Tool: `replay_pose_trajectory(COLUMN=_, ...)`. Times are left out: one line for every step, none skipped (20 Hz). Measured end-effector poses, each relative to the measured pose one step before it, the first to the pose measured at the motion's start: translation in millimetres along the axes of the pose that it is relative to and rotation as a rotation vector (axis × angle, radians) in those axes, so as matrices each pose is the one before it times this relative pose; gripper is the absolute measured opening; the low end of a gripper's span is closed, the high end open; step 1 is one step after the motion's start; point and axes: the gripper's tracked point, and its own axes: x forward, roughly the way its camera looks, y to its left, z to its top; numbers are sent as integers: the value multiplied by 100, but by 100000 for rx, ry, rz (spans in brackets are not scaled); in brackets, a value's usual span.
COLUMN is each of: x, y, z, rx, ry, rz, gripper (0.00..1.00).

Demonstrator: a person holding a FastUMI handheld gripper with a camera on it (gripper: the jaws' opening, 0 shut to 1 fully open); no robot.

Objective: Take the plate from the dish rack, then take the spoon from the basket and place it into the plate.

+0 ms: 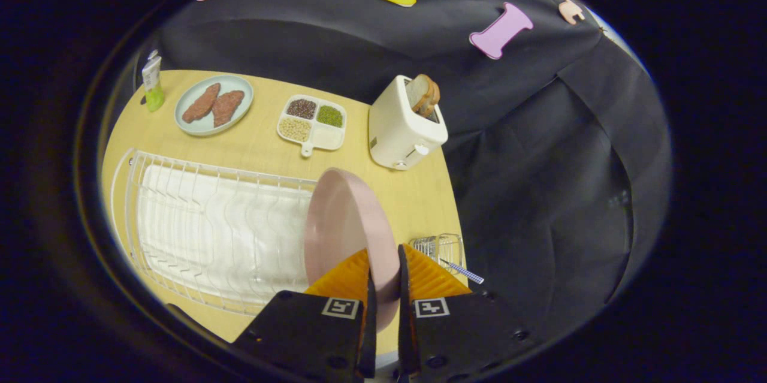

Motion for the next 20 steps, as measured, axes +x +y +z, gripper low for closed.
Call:
replay_pose_trajectory(x=-315, y=-125, z=-177, rx=441, ry=-1282, rz=493, gripper=20)
replay_pose_trajectory(x=-488, y=-193, z=-233, rx=364, ry=-1339, rz=1186, gripper=20)
replay_pose_trajectory(x=-484, y=-122, z=-557, rx=253, ry=-1149, rz=2016, gripper=20)
replay_pose_trajectory(x=-534, y=22, z=-667, rx=339, ry=-664, rz=2707, gripper=20)
replay_pose_trajectory(x=-506, y=45, z=-778, rx=438, ry=-857, rz=3226, gripper=20)
replay_pose_trajectory(x=-629, y=36, z=-752, rx=-304, ry=-1357, rz=3640, gripper=20)
replay_pose_trajectory(x=-504, y=-57, z=-958, rx=376, ry=-932, rz=3721, gripper=20)
replay_pose_trajectory(x=-589, y=57, z=-1077, rx=455, ry=-850, rz=4045, gripper=20)
replay_pose_trajectory(x=-450, y=-86, z=-1228, rx=533, ry=-195, rz=3863, gripper=20)
replay_pose_trajectory(x=-508, y=-24, z=-1333, rx=942, ry=-116, rz=3808, gripper=20)
replay_pose_trajectory(x=-555, y=1, z=-1360, rx=960, ry=410, rz=3688, gripper=20)
replay_pose_trajectory(x=-356, y=-1, z=-1408, rx=1628, ry=-140, rz=4055, gripper=20)
replay_pose_trajectory(x=-117, y=171, z=-1348, rx=1020, ry=-40, rz=4230, gripper=20)
replay_pose_trajectory(x=-205, y=222, z=-1346, rx=1372, ry=262, rz=4072, gripper=20)
replay_pose_trajectory(x=-237, y=120, z=-1601, rx=737, ry=674, rz=3864, gripper=20)
replay_pose_trajectory(x=100, y=171, z=-1262, rx=972, ry=432, rz=3669, gripper=20)
replay_pose_trajectory(x=240, y=33, z=-1319, rx=918, ry=454, rz=2764, gripper=20)
replay_pose_trajectory(x=341, y=36, z=-1163, rx=1176, ry=66, rz=1747, gripper=20)
replay_pose_trajectory(x=357, y=-130, z=-1089, rx=-842, ry=-494, rz=400, gripper=20)
replay_pose_trajectory(x=420, y=-4, z=-789, rx=-799, ry=-1442, rz=703, gripper=20)
